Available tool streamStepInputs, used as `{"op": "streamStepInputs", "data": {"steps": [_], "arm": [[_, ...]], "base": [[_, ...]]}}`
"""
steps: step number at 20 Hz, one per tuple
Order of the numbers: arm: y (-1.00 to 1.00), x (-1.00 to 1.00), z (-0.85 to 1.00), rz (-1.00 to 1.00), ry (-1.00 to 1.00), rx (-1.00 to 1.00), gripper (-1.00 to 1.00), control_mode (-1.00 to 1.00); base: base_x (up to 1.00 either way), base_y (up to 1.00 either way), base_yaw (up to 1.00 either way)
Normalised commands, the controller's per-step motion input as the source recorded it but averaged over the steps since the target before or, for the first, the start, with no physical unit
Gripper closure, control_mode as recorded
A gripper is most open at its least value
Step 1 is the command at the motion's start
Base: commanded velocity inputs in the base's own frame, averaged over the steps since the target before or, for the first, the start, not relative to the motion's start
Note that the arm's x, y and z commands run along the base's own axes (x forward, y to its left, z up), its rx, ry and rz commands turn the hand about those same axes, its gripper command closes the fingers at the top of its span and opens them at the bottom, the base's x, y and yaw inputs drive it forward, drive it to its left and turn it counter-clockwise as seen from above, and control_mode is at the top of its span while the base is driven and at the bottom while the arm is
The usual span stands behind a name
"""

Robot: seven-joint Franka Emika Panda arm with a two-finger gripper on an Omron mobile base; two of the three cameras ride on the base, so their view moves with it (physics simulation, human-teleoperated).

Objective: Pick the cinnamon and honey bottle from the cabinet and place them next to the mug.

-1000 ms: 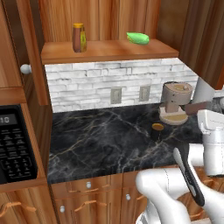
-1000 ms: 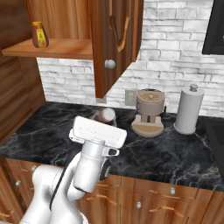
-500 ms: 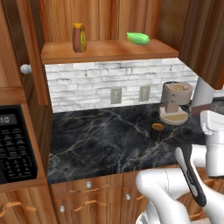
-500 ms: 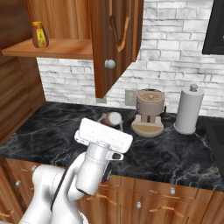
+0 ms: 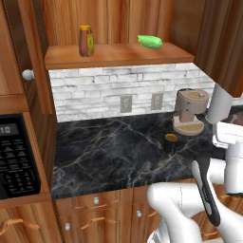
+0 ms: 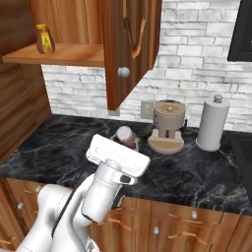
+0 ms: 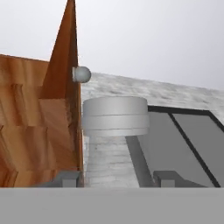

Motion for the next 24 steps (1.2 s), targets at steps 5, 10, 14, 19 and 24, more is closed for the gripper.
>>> {"op": "streamStepInputs", "data": {"steps": [5, 10, 14, 19, 24], "arm": [[-0.01, 0.0, -0.26, 0.0, 0.2, -0.18, 1.0, -1.0], [0.11, 0.08, -0.73, 0.07, 0.28, -0.03, 1.0, -1.0], [0.19, 0.41, -0.97, 0.16, 0.42, -0.01, 1.0, -1.0], [0.55, 0.75, -0.94, 0.17, 0.33, -0.11, 1.0, -1.0], [0.64, 0.7, -1.0, 0.19, 0.17, -0.13, 1.0, -1.0]], "base": [[0.0, 0.0, 0.0], [0.0, 0.0, 0.0], [0.0, 0.0, 0.0], [0.0, 0.0, 0.0], [0.0, 0.0, 0.0]]}}
